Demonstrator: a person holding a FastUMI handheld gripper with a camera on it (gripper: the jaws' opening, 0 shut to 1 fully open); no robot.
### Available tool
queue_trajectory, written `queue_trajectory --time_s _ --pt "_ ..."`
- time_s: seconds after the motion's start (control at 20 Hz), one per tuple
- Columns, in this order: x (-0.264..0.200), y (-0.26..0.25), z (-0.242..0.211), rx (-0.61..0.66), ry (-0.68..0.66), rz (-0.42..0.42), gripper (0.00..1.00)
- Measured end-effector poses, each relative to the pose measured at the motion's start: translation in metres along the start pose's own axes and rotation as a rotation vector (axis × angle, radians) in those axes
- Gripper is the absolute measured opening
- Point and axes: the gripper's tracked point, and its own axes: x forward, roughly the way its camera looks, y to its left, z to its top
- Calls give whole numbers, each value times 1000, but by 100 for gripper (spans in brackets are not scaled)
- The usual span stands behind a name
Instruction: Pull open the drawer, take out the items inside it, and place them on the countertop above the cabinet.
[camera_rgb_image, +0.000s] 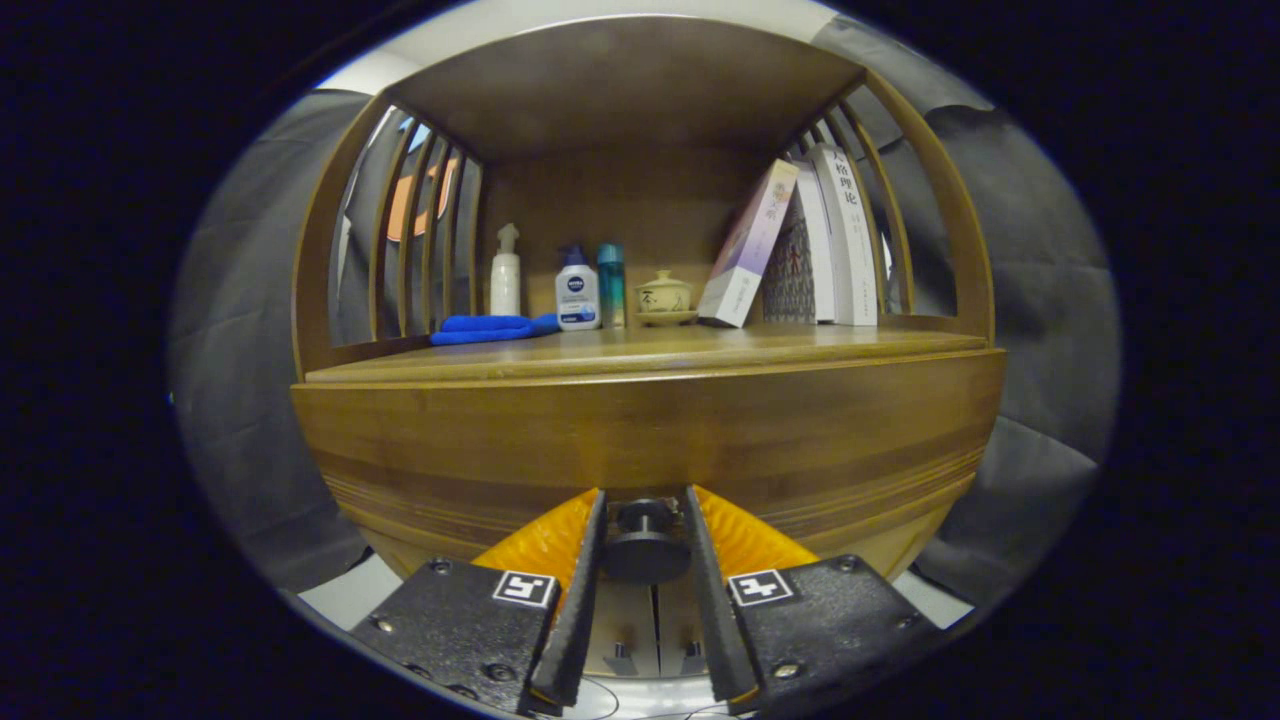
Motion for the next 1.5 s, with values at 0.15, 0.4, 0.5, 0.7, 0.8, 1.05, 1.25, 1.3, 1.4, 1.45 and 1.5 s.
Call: queue_trajectory --time_s 0.15,0.4,0.5,0.7,0.8,1.05,1.25,1.3,1.4,1.45,1.5 --pt "1 0 -1 6 6 -6 40" --pt "-6 -1 -2 -6 12 -11 27" --pt "-18 -1 -5 -15 14 -6 26" --pt "-51 -5 -11 -40 13 8 25" --pt "-71 -8 -15 -51 9 12 25" --pt "-111 -13 -25 -62 19 23 25" --pt "-138 -15 -34 -46 26 15 24" --pt "-142 -16 -38 -63 36 12 24" --pt "-153 -16 -40 -69 45 19 24" --pt "-156 -17 -42 -66 47 20 25" --pt "-160 -18 -43 -65 51 18 24"
